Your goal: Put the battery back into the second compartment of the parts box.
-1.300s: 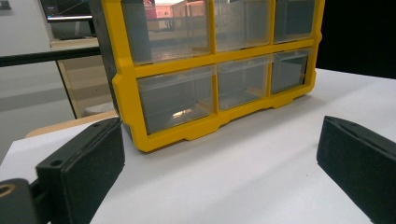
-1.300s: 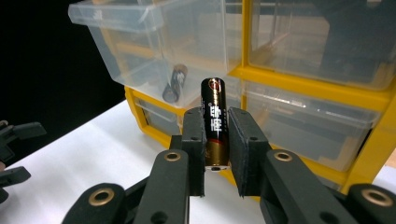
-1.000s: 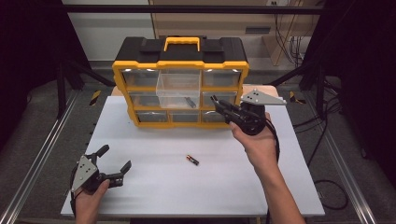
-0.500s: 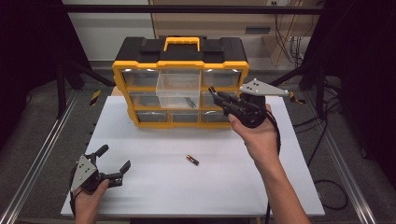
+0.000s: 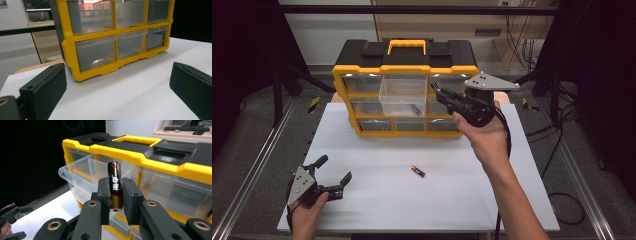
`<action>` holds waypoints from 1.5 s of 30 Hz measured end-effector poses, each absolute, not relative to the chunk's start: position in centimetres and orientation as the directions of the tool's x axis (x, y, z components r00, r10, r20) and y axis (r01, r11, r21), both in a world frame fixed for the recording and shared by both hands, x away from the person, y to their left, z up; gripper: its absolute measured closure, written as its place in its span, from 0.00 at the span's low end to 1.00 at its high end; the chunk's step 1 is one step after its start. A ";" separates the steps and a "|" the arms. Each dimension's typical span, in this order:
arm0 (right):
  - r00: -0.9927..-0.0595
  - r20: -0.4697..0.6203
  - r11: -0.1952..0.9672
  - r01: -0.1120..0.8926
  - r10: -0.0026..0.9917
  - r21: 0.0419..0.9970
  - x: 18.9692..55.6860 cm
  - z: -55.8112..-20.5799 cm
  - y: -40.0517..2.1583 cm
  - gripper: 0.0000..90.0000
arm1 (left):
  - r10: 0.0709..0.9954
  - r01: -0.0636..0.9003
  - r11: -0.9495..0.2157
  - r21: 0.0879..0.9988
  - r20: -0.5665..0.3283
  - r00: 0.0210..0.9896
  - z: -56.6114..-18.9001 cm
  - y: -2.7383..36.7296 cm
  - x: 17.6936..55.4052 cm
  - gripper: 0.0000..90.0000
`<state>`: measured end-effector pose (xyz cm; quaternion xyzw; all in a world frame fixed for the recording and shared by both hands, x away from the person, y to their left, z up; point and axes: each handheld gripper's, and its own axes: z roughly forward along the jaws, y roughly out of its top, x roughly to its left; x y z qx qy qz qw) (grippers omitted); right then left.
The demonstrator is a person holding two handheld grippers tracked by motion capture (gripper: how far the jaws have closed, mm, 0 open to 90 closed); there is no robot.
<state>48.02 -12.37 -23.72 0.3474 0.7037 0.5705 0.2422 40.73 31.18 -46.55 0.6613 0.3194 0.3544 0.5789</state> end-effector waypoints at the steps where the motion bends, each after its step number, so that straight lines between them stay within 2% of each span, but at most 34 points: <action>1: -0.643 0.054 0.110 0.211 0.764 0.971 48.1 -23.6 -12.3 0.86 | 0.833 0.012 -0.126 0.992 0.099 0.545 -46.5 31.2 40.7 0.01; 22: -0.653 0.010 0.175 0.218 0.757 0.960 50.1 -20.5 -8.8 0.86 | 0.829 0.012 -0.129 0.992 0.101 0.551 -46.6 31.0 40.7 0.01; 33: -0.631 -0.030 0.252 0.265 0.775 0.931 52.5 -20.8 -6.4 0.85 | 0.831 0.012 -0.119 0.993 0.093 0.548 -46.5 31.2 40.8 0.01; 34: -0.631 -0.029 0.259 0.276 0.775 0.926 52.7 -21.0 -6.2 0.82 | 0.831 0.011 -0.119 0.993 0.093 0.549 -46.5 31.2 40.8 0.01; 36: -0.637 -0.023 0.258 0.279 0.771 0.925 52.6 -21.3 -6.1 0.68 | 0.831 0.010 -0.119 0.993 0.094 0.549 -46.5 31.2 40.8 0.01; 45: -0.639 -0.020 0.215 0.228 0.769 0.950 49.7 -21.4 -7.1 0.38 | 0.830 0.011 -0.123 0.992 0.096 0.549 -46.6 31.2 40.8 0.01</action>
